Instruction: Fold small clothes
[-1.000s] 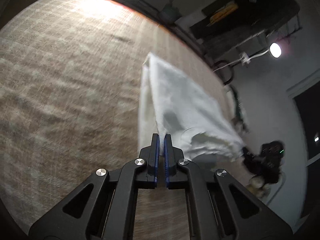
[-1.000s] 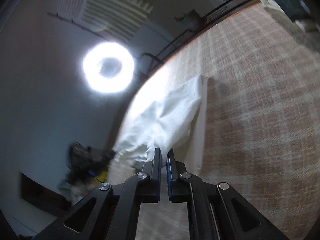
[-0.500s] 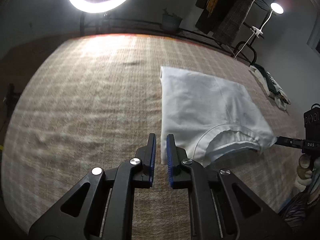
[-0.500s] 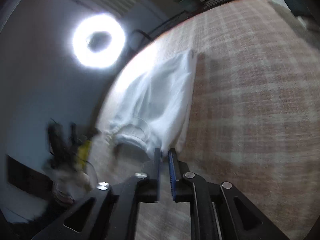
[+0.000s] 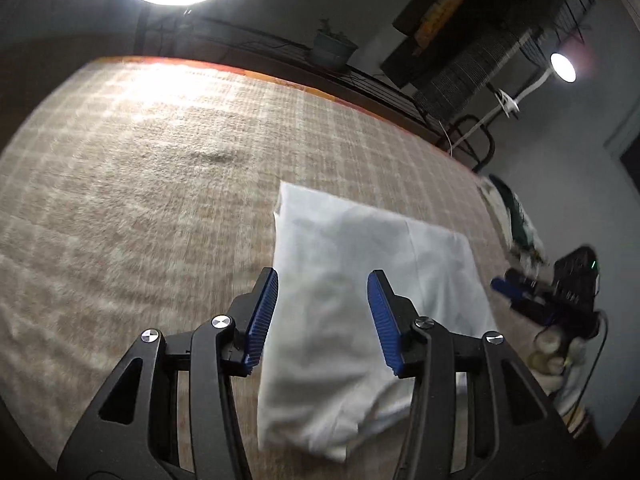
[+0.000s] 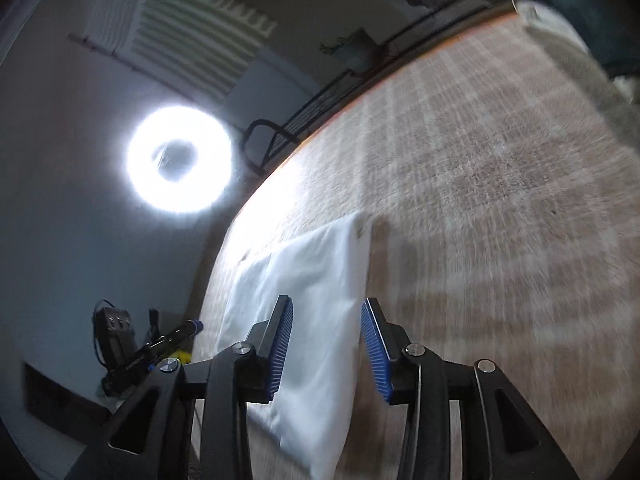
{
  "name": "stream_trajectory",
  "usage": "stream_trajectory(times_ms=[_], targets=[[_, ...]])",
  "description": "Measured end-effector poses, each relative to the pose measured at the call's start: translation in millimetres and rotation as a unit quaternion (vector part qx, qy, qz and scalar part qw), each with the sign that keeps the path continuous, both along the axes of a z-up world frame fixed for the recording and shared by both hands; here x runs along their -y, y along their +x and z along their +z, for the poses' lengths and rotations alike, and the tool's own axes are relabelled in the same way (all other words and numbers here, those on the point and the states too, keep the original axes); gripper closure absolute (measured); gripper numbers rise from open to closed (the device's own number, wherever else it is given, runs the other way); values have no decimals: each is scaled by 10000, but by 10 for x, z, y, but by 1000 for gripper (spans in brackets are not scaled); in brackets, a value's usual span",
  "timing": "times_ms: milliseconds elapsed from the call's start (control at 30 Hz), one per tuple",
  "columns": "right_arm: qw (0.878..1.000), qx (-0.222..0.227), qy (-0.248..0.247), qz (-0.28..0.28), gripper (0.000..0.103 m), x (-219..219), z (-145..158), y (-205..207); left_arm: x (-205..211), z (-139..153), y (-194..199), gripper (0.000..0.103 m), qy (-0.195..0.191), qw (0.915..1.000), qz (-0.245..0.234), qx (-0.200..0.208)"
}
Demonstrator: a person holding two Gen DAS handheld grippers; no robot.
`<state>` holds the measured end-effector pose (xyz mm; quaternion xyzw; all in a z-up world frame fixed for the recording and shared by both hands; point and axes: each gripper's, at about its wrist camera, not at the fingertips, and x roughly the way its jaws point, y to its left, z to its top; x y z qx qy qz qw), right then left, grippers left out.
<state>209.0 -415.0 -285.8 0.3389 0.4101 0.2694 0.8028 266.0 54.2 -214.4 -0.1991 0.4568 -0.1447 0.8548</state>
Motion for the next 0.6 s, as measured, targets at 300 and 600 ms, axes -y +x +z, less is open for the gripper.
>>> stream_trajectory(times_ms=[300, 600], targets=[[9992, -262, 279, 139, 77, -111, -187, 558, -215, -531, 742, 69, -1008, 9921, 321, -670], [9962, -282, 786, 237, 88, -160, -211, 878, -227, -648, 914, 99, -1051, 9918, 192, -696]])
